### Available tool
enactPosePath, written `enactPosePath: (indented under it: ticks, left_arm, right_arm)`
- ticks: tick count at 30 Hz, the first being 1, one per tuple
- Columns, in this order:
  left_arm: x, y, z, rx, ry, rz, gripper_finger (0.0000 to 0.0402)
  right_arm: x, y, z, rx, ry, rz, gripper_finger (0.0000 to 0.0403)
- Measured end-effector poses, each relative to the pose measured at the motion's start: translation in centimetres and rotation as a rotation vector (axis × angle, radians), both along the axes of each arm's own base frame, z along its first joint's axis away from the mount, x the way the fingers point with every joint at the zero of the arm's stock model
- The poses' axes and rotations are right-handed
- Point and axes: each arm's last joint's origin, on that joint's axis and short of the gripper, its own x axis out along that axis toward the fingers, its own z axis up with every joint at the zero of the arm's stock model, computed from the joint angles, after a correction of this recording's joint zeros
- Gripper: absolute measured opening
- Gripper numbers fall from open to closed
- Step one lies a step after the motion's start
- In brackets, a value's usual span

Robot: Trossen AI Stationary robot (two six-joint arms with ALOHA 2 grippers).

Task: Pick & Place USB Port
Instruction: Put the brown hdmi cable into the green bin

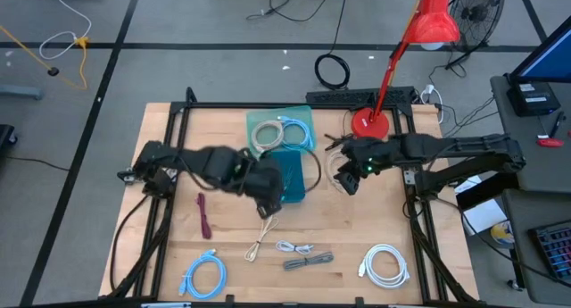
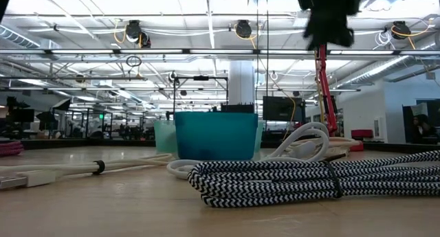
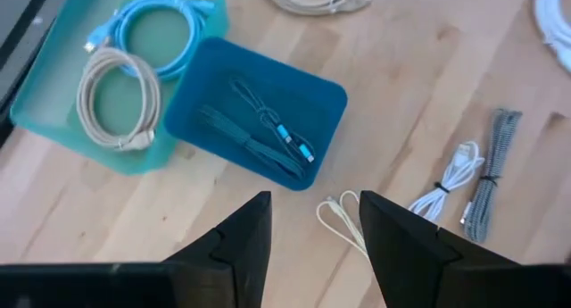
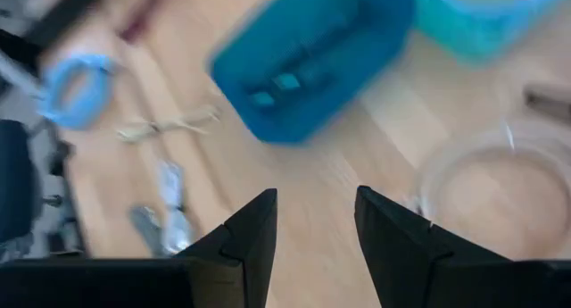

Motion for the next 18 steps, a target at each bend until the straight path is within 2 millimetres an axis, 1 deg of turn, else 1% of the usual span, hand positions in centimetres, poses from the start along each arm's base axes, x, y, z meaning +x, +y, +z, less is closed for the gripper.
enactPosePath:
  ticks: [2,5,7,10,13,18]
  left_arm:
    - [-0.1,-1.0,-0.7,0.003,0.013,0.03,0.0175]
    - [-0.4,-2.1,-1.2,0.027,0.009,0.048,0.0175]
    - [-0.5,-2.5,-1.6,0.04,0.011,0.07,0.0175]
    - [-0.4,-2.6,-2.5,0.026,0.022,0.115,0.0175]
    - [-0.4,-2.8,-2.9,0.031,0.036,0.118,0.0175]
    - [-0.3,-2.9,-3.0,0.019,0.031,0.127,0.0175]
  right_arm:
    - [-0.3,-0.2,-2.0,0.017,0.064,-0.027,0.0141]
    - [-1.1,-0.7,-5.2,0.02,0.16,-0.053,0.0141]
    - [-1.6,-1.3,-7.2,0.027,0.21,-0.082,0.0141]
    - [-2.1,-2.0,-9.7,0.067,0.217,-0.103,0.0141]
    - [-2.1,-2.7,-11.0,0.095,0.175,-0.158,0.0141]
    - [-1.0,-3.9,-12.1,0.108,0.111,-0.223,0.0141]
